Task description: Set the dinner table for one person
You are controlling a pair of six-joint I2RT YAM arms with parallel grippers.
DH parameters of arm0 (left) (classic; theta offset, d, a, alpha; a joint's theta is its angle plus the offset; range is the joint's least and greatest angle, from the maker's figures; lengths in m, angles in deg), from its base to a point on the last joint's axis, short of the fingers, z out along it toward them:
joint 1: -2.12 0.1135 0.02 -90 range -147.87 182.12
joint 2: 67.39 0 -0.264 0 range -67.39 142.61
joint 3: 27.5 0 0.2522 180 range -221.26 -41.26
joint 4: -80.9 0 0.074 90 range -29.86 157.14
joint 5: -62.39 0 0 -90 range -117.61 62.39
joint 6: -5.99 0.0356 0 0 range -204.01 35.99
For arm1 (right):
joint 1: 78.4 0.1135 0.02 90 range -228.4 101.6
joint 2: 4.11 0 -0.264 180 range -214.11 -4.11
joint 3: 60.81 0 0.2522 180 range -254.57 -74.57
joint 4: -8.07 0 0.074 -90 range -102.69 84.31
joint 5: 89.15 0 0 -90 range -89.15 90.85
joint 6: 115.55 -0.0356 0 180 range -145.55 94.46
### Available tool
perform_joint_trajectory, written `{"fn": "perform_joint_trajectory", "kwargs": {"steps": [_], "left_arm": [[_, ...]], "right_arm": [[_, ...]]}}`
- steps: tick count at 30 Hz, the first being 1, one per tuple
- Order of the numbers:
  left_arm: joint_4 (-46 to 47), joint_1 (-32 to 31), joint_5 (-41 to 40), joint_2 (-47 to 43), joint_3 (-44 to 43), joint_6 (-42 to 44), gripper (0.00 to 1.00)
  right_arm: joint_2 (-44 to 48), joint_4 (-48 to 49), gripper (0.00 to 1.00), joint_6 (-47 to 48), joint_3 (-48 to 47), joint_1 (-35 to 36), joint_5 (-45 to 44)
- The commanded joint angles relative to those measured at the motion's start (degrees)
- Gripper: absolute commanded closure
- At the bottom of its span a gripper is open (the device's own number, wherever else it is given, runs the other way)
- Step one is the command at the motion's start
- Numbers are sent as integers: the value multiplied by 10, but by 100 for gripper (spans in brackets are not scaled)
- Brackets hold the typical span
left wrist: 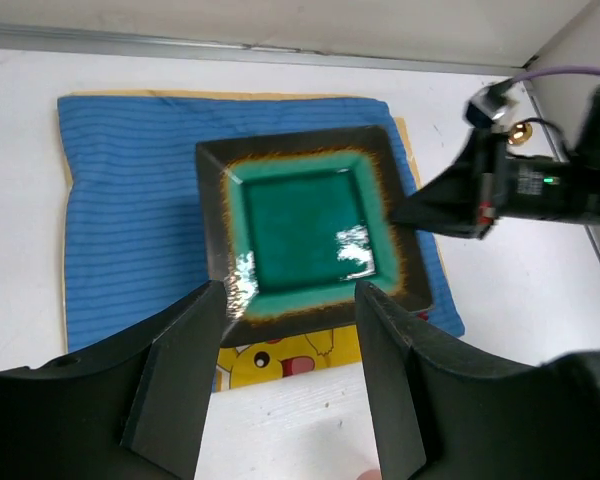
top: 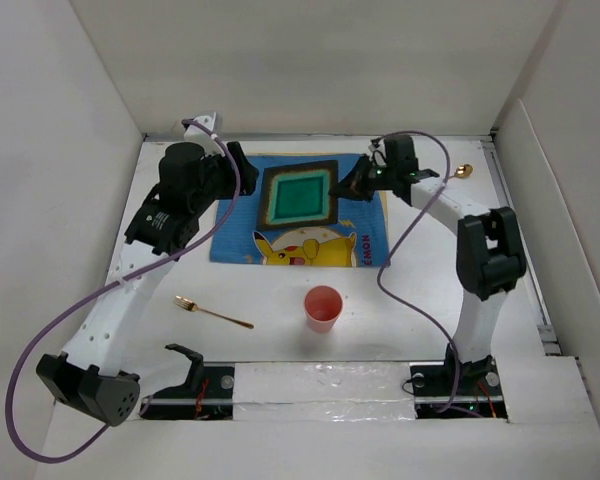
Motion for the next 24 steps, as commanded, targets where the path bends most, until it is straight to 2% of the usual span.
{"fn": "perform_joint_trajectory", "kwargs": {"steps": [1,5,11,20,24], "left_arm": [[13,1,-8,-33,26,-7,49],[18,1,-9,-40,59,-9,49],[16,1,-8,-46,78,-9,49],[16,1,-8,-40,79,-8,49],[18,1,-8,-39,82,-8,49]], "right_arm": [[4,179,100,-66,-74,15,64],[-66,191,100,-76,-93,29,53],[-108,190,100,-76,-86,29,55],[-126,179,100,-56,-56,29,68],[-142,132,100,-34,-75,29,77]]}}
